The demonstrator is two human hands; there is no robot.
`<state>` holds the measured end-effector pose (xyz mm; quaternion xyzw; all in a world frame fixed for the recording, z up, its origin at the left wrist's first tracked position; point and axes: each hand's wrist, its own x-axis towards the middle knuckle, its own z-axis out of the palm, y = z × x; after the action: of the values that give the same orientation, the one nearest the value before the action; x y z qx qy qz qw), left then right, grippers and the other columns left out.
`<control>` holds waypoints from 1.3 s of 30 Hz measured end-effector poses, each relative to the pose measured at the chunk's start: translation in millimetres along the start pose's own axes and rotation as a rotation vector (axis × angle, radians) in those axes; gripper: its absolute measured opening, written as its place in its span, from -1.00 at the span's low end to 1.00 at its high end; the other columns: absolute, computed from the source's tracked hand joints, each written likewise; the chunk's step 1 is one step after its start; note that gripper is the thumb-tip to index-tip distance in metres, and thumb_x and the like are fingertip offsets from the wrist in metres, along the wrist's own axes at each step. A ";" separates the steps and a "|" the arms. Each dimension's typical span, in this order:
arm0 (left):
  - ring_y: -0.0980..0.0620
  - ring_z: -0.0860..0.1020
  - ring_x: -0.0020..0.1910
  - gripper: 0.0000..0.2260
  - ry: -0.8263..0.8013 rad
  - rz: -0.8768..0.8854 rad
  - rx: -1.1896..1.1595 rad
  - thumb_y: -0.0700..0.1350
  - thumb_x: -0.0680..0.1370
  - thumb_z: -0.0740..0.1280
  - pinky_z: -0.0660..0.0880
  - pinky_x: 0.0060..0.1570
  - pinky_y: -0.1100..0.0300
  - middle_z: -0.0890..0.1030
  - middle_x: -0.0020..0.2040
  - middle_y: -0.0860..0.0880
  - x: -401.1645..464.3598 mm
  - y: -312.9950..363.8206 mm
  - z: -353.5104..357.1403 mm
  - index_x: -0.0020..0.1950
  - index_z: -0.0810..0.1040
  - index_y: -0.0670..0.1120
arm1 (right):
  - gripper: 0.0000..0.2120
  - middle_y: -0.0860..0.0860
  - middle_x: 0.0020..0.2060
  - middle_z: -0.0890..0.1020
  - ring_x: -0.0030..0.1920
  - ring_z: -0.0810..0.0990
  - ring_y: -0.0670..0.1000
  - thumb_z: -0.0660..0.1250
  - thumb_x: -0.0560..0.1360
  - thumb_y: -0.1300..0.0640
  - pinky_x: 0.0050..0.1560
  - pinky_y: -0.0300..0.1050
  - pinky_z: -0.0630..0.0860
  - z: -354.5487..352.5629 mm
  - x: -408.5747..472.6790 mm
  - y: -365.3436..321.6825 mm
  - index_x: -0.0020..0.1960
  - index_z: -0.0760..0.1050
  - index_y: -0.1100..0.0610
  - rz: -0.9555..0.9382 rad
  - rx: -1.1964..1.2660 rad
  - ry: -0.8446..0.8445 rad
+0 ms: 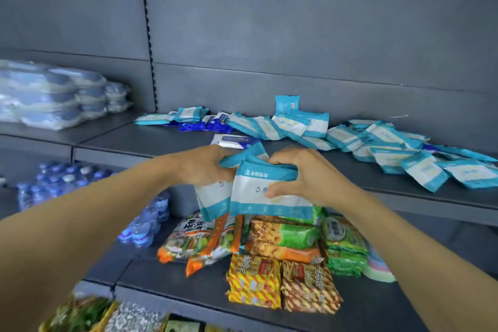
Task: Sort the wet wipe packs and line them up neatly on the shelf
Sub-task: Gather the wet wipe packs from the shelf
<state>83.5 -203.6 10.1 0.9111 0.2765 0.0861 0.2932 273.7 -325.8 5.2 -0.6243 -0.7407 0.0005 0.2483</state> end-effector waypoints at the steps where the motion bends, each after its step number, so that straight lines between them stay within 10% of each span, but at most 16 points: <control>1: 0.21 0.57 -0.18 -0.75 -0.013 -0.022 -0.019 0.12 0.46 0.36 0.51 -0.20 0.37 0.65 -0.14 0.18 -11.4 -4.6 3.7 0.06 0.55 0.03 | -0.57 -0.27 -0.14 0.52 -0.10 0.49 -0.16 0.52 0.28 -0.16 -0.10 -0.20 0.37 9.0 -0.4 -4.8 0.10 0.59 -0.06 -0.012 -0.002 -0.006; 6: 0.06 0.56 -0.16 -0.67 -0.082 -0.184 -0.052 0.04 0.40 0.31 0.50 -0.14 0.19 0.64 -0.07 -0.05 -66.4 -45.2 30.8 0.10 0.51 -0.08 | -0.58 -0.26 -0.14 0.53 -0.09 0.53 -0.13 0.48 0.24 -0.20 -0.03 -0.07 0.46 73.7 -13.1 -29.1 0.03 0.54 -0.09 -0.033 0.042 -0.072; 12: 0.11 0.51 -0.20 -0.85 -0.140 -0.281 0.030 -0.02 0.56 0.31 0.37 -0.29 0.41 0.52 -0.18 0.11 -108.1 -121.9 81.2 0.05 0.43 -0.05 | -0.51 -0.12 0.01 0.58 -0.03 0.50 -0.06 0.45 0.26 -0.19 -0.09 -0.12 0.39 176.2 -29.9 -50.4 0.13 0.52 -0.03 -0.009 0.080 -0.208; 16: -0.08 0.51 0.10 -0.66 -0.220 -0.360 0.128 0.02 0.57 0.28 0.33 -0.08 0.20 0.54 0.15 -0.04 -134.5 -212.6 130.5 0.27 0.41 -0.11 | -0.66 -0.12 -0.13 0.46 -0.09 0.48 0.02 0.44 0.39 -0.13 -0.18 -0.05 0.33 272.1 -48.8 -62.9 0.03 0.43 0.01 0.136 0.069 -0.297; 27: -0.17 0.52 0.07 -0.60 -0.387 -0.502 0.188 0.01 0.58 0.24 0.48 -0.03 0.03 0.54 0.13 -0.14 -190.0 -405.9 247.0 0.36 0.25 -0.07 | -0.65 0.05 0.04 0.55 0.06 0.53 0.11 0.34 0.47 -0.07 -0.15 -0.09 0.33 494.4 -120.1 -74.0 0.15 0.43 0.10 0.535 -0.006 -0.499; 39: -0.14 0.49 0.16 -0.55 -0.362 -0.633 0.190 0.02 0.59 0.22 0.45 0.01 0.02 0.50 0.25 -0.06 -219.8 -535.1 387.1 0.44 0.18 0.03 | -0.63 0.00 0.14 0.52 0.13 0.52 0.04 0.33 0.49 -0.03 -0.01 -0.12 0.42 724.2 -184.1 -34.4 0.25 0.39 0.04 0.472 -0.049 -0.678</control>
<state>-218.5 -152.6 -614.9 0.8041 0.4950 -0.1972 0.2636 -7.0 -279.6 -686.6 -0.7472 -0.6168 0.2452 -0.0317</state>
